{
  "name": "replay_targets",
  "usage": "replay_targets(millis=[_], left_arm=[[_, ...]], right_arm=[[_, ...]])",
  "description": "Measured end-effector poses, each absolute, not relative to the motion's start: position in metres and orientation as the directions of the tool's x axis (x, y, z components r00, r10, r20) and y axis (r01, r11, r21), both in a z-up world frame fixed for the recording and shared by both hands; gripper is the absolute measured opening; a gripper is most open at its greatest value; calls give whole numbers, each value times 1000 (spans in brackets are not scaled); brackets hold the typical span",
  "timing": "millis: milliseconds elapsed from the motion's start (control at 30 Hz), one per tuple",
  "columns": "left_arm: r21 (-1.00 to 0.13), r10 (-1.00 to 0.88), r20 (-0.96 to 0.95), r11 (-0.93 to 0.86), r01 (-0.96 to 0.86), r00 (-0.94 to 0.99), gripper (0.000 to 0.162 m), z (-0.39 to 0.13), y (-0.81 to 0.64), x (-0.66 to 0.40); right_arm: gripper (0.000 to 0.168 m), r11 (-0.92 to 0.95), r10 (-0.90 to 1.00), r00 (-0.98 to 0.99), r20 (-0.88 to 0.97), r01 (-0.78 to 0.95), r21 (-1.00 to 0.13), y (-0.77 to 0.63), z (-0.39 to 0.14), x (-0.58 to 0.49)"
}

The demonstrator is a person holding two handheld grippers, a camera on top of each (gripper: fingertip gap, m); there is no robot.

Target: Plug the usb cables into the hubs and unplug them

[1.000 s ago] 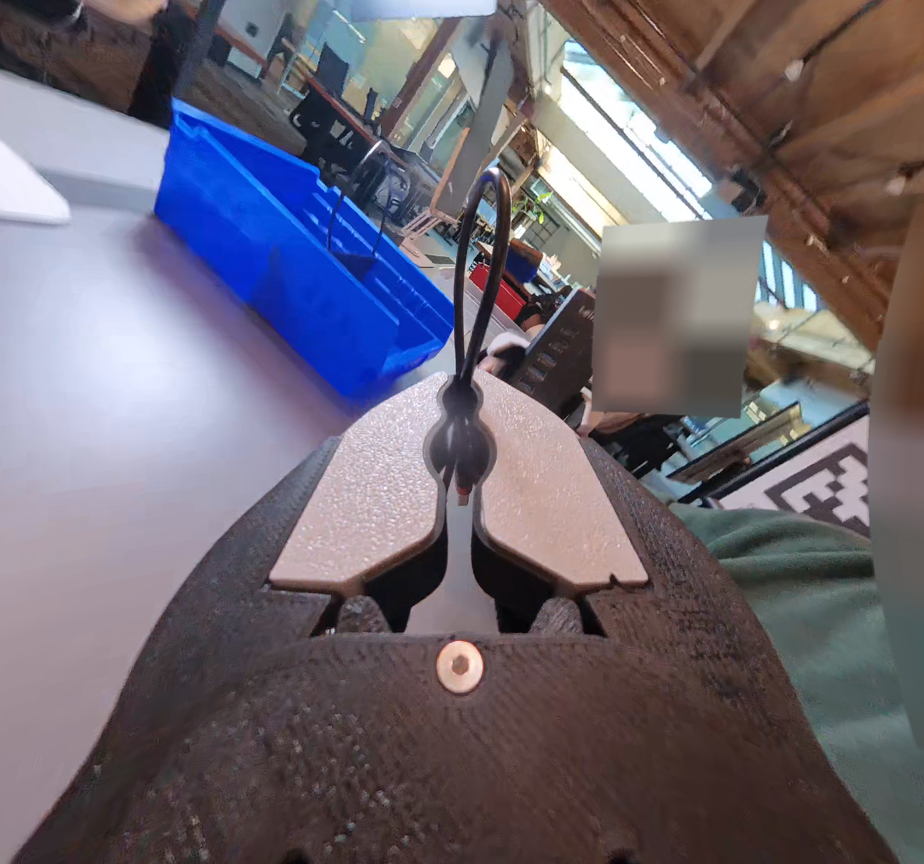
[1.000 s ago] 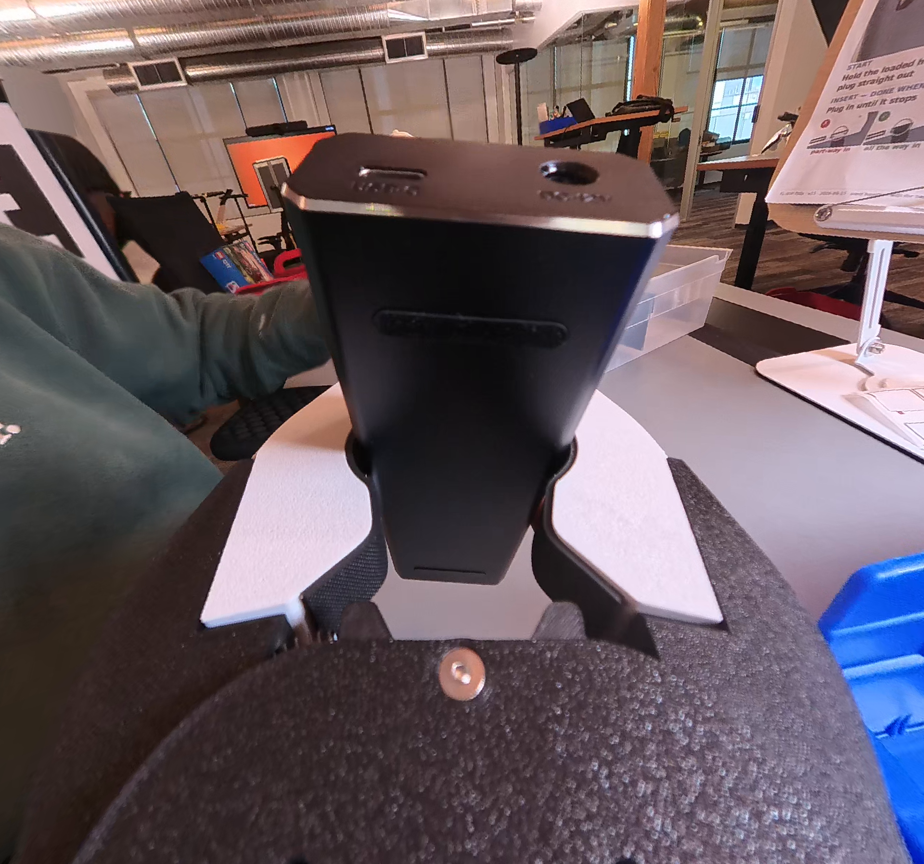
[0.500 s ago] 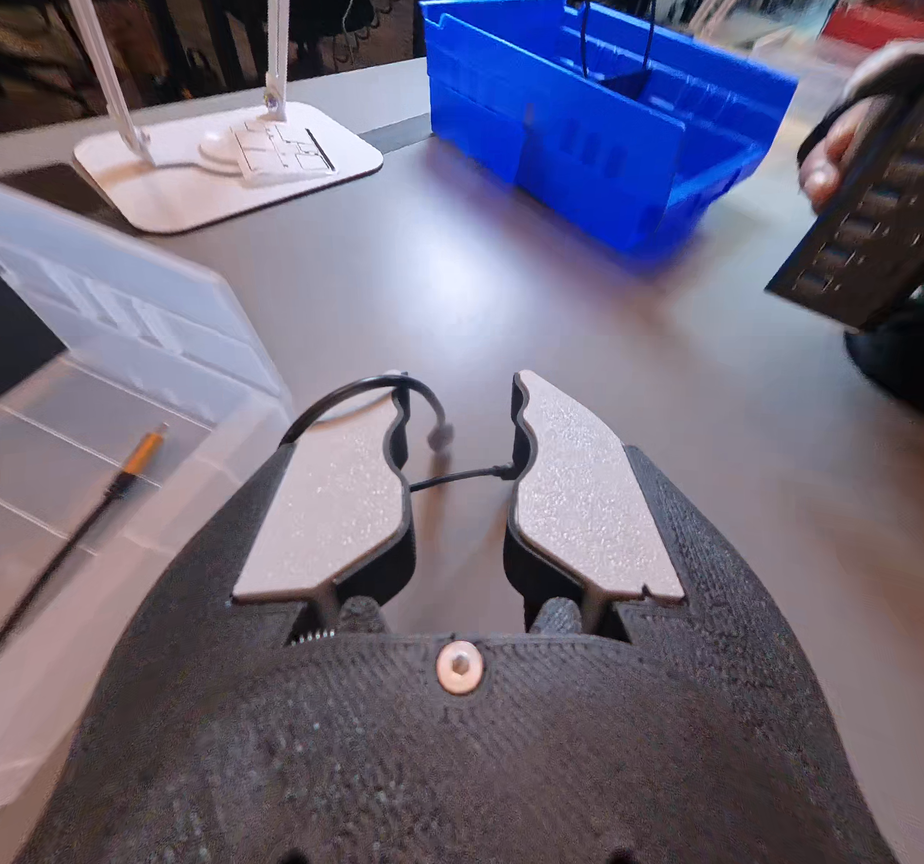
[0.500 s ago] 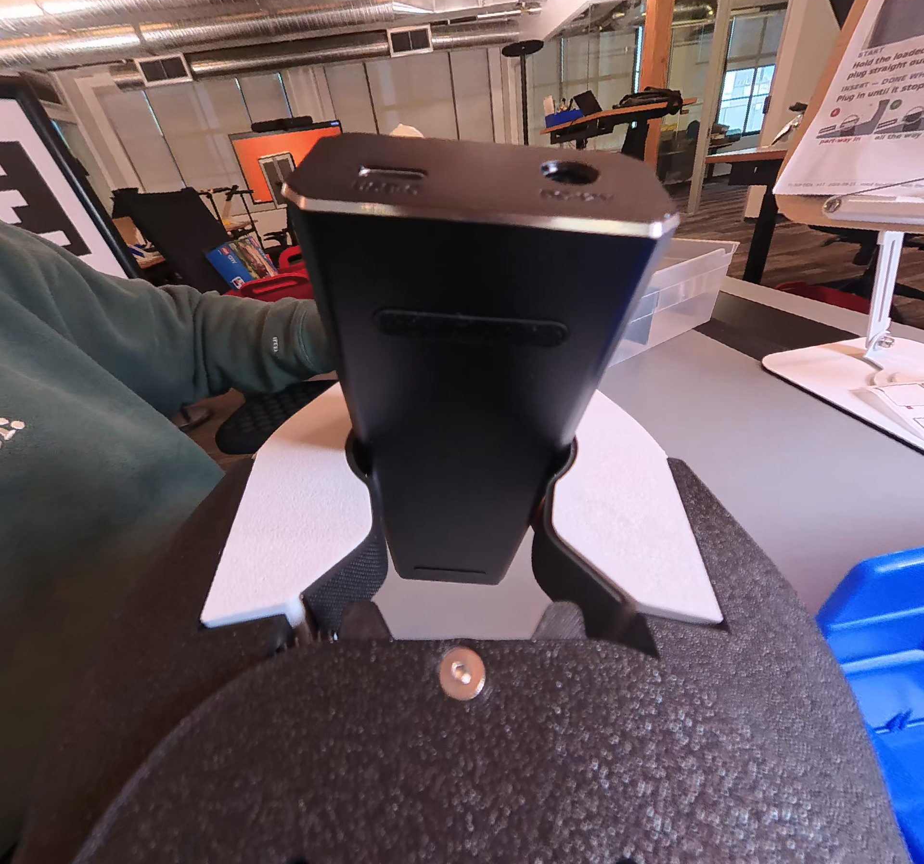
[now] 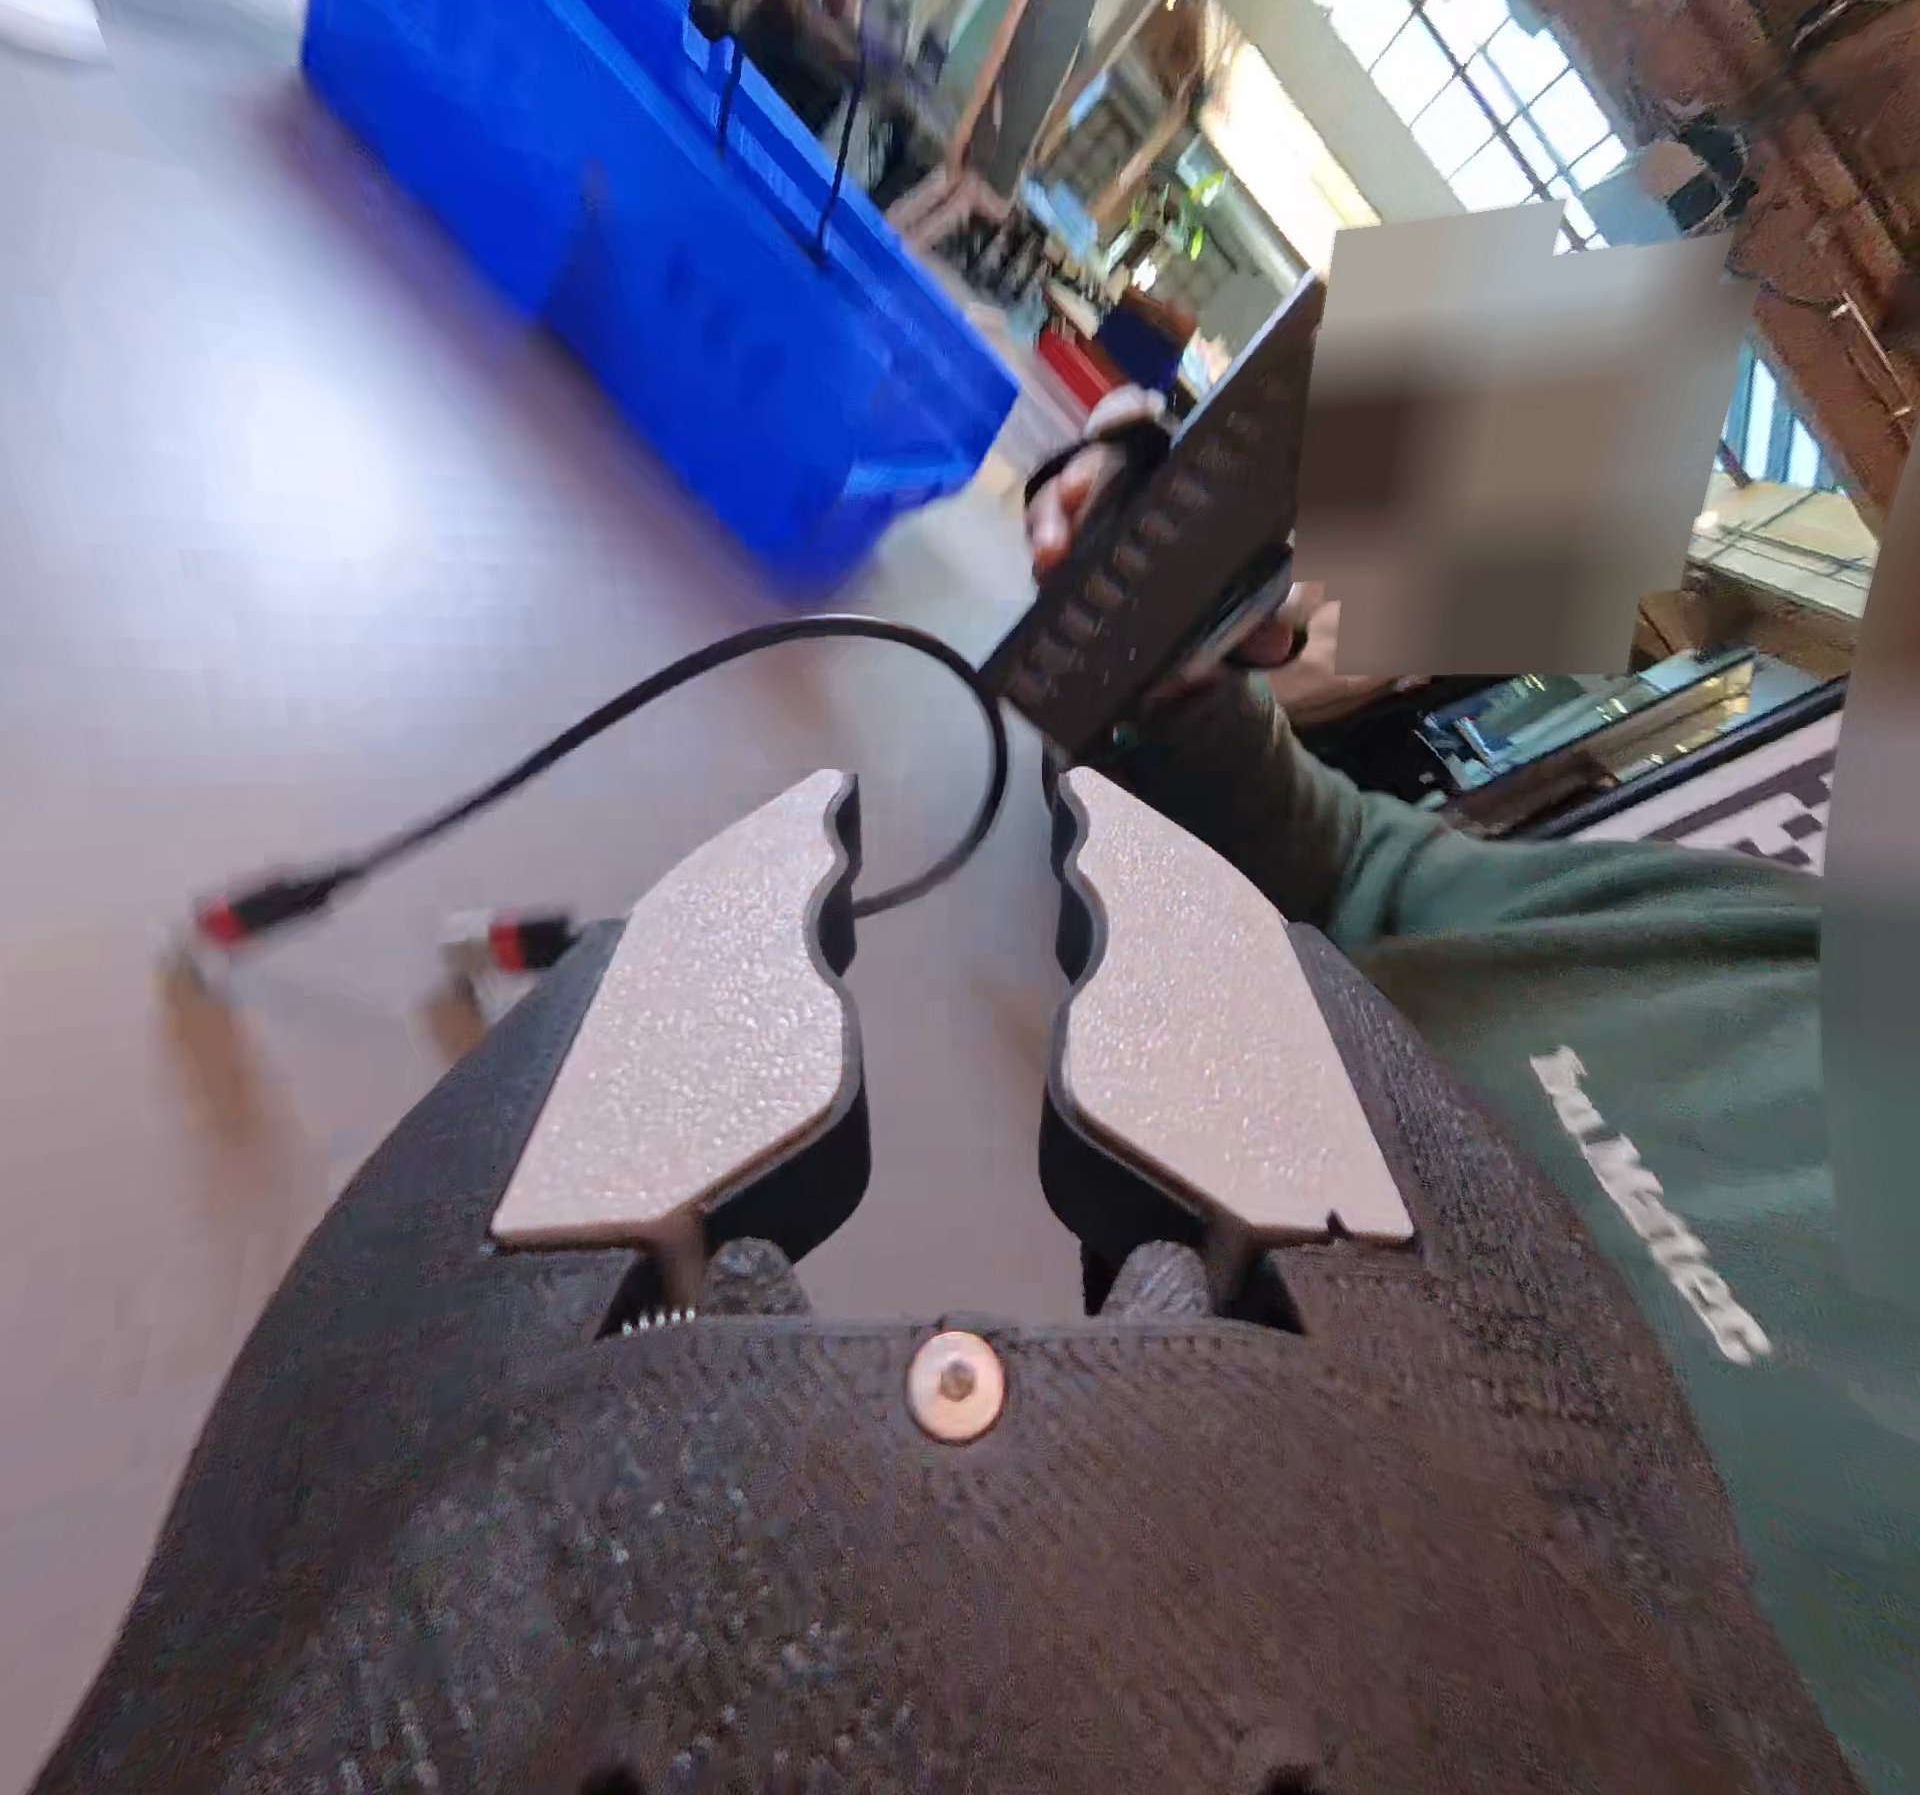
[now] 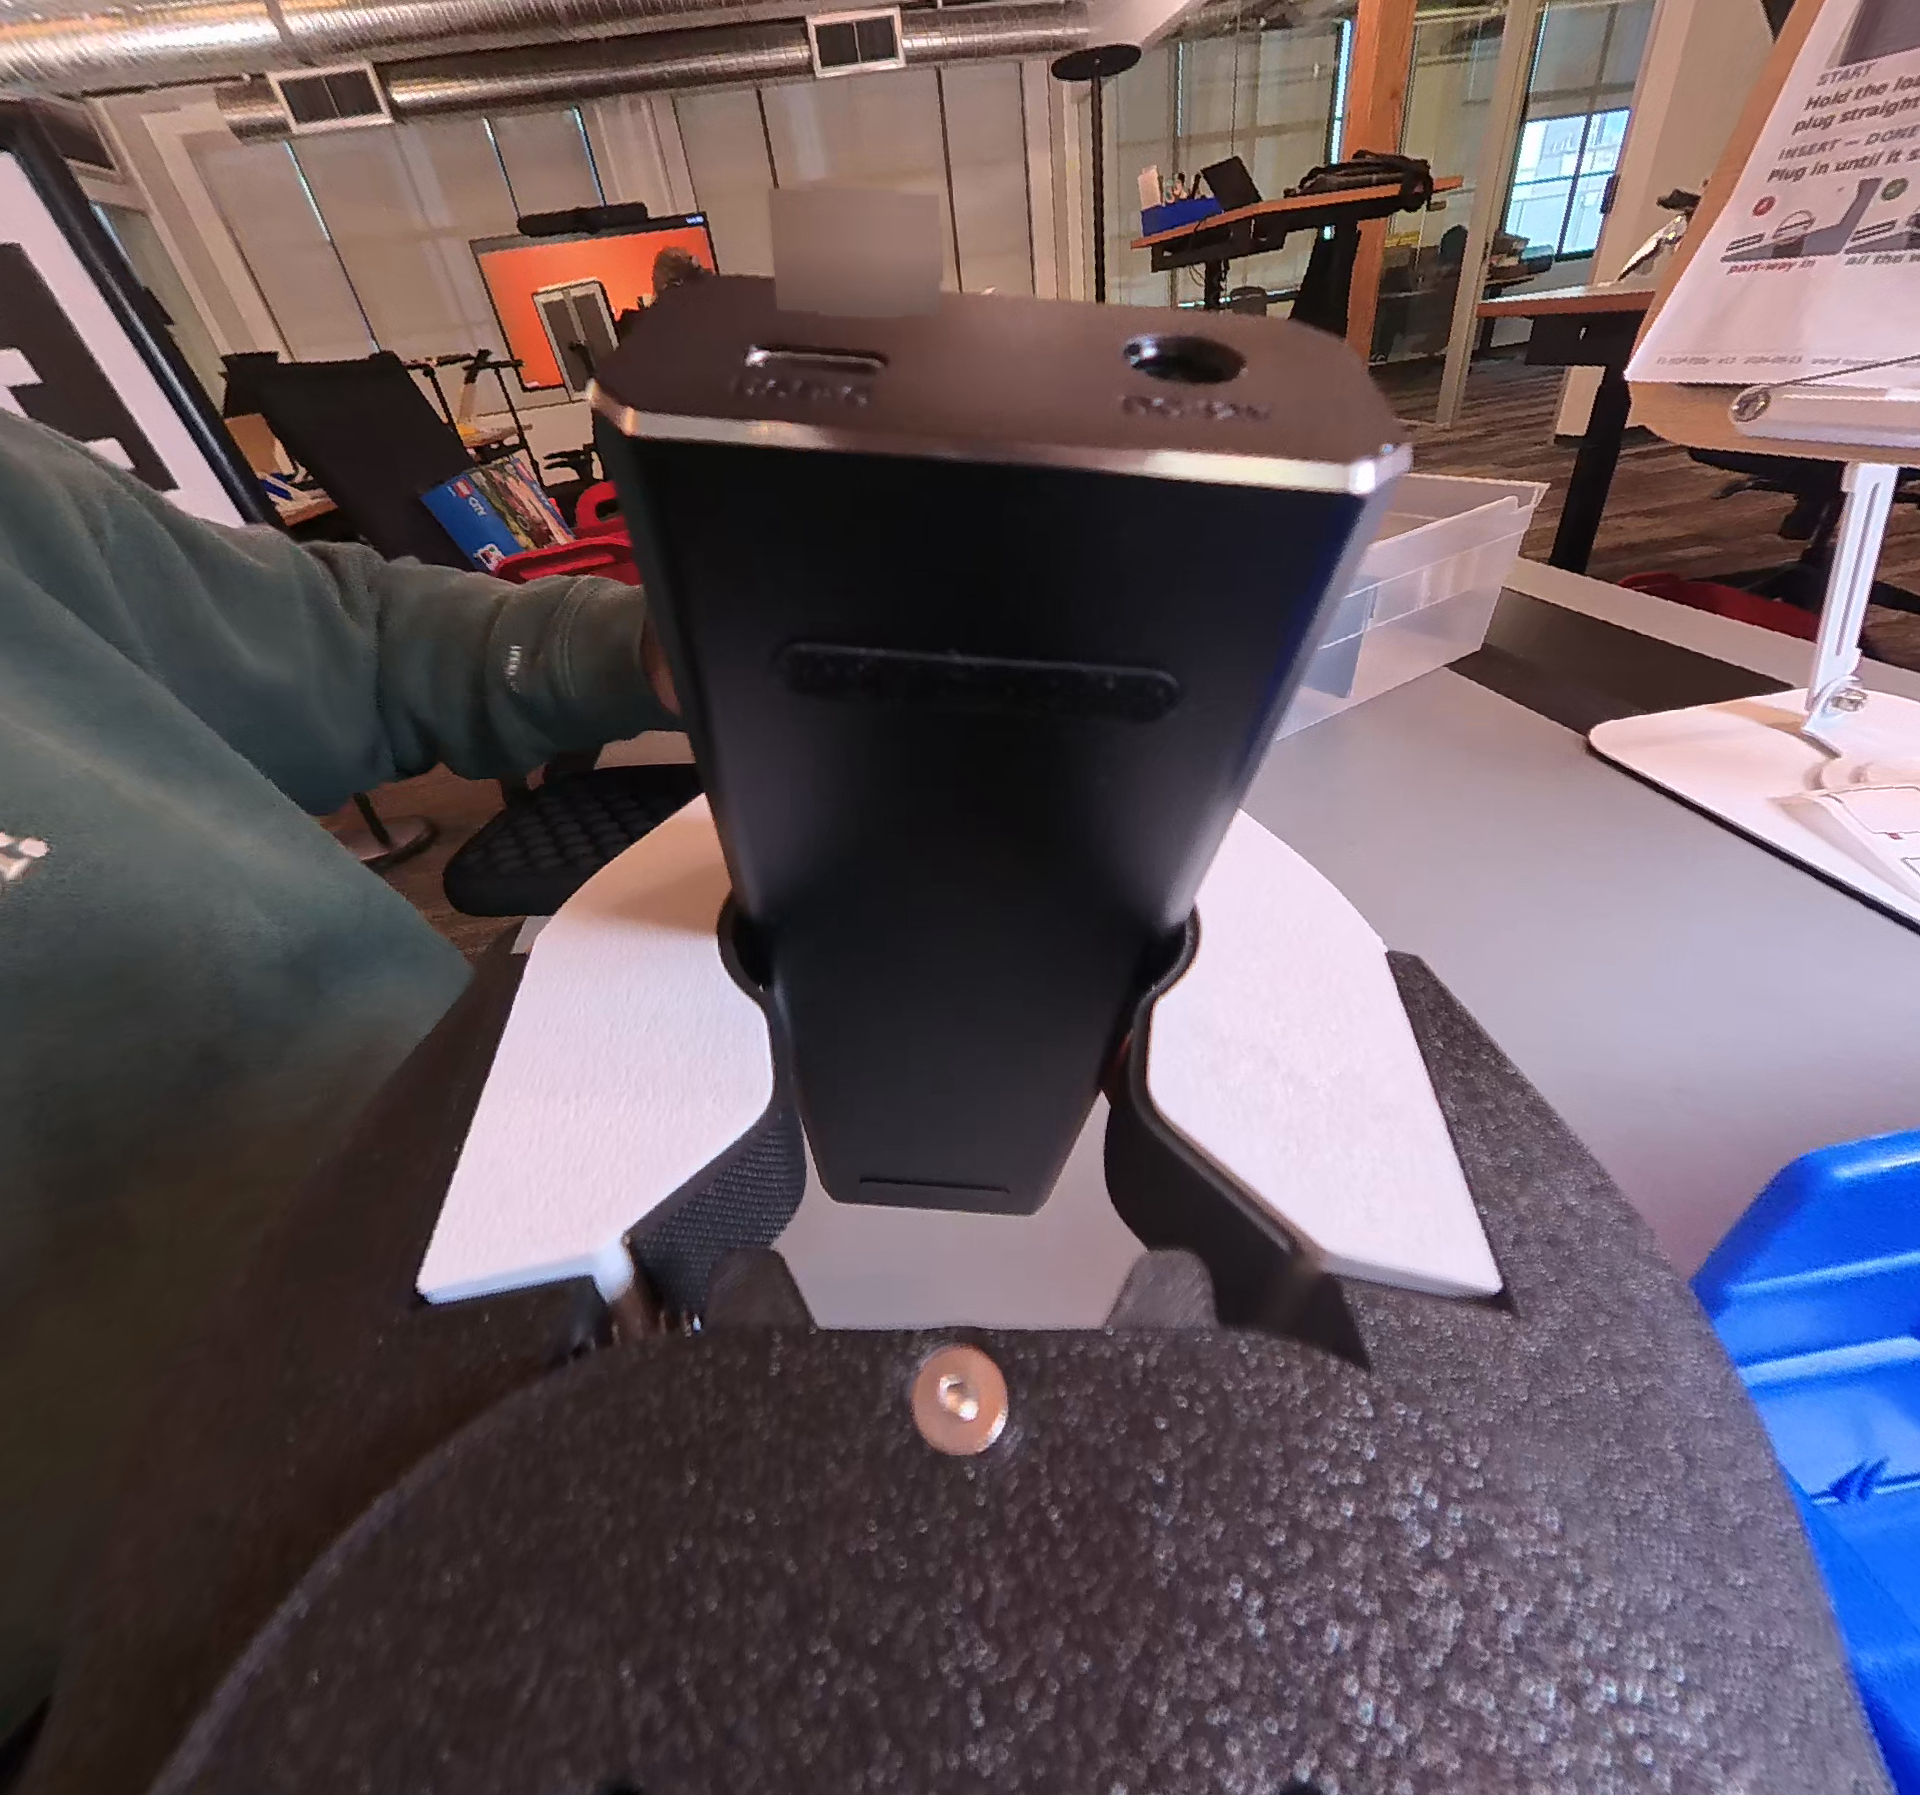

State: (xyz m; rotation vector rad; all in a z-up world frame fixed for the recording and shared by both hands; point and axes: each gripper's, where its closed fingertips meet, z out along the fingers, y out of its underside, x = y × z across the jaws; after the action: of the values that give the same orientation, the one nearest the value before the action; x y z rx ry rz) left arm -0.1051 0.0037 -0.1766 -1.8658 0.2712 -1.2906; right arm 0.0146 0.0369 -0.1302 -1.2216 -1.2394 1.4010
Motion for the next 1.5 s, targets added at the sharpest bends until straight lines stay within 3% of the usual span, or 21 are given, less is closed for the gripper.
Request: replay_targets(millis=[133, 233, 433, 767, 1167, 1367, 1433, 1500], left_arm=[[-627, -527, 661, -779, 7, 534, 35, -233, -46, -133], [-654, -589, 415, -723, -223, 693, 34, -248, -57, -164], [-644, -720, 120, -581, -499, 684, 33, -254, -40, -158], [-574, -664, 200, -675, -463, 720, 46, -281, 13, -118], [-504, -758, 43, -579, -641, 651, 37, -286, 51, -83], [-458, -899, 11, -394, -797, 438, 25, -287, 51, -63], [-444, -963, 6, -245, -862, 270, 25, -287, 40, -60], [-409, -1000, -20, 17, -912, -10, 25, -287, 20, -62]], right_arm=[[72, -132, 980, -149, -130, -2, -991, 38, -131, 14], [72, -142, 978, -153, -142, 14, -990, 39, -136, 11], [72, -136, 979, -149, -139, 34, -990, 37, -141, 9], [71, -137, 981, -137, -139, 19, -990, 40, -137, 13], [72, -128, 982, -136, -129, 14, -992, 40, -134, 15], [72, -120, 984, -129, -120, 10, -993, 41, -133, 18], [72, -119, 985, -128, -119, 6, -993, 42, -132, 19], [72, -121, 985, -126, -120, 1, -993, 43, -131, 20]])
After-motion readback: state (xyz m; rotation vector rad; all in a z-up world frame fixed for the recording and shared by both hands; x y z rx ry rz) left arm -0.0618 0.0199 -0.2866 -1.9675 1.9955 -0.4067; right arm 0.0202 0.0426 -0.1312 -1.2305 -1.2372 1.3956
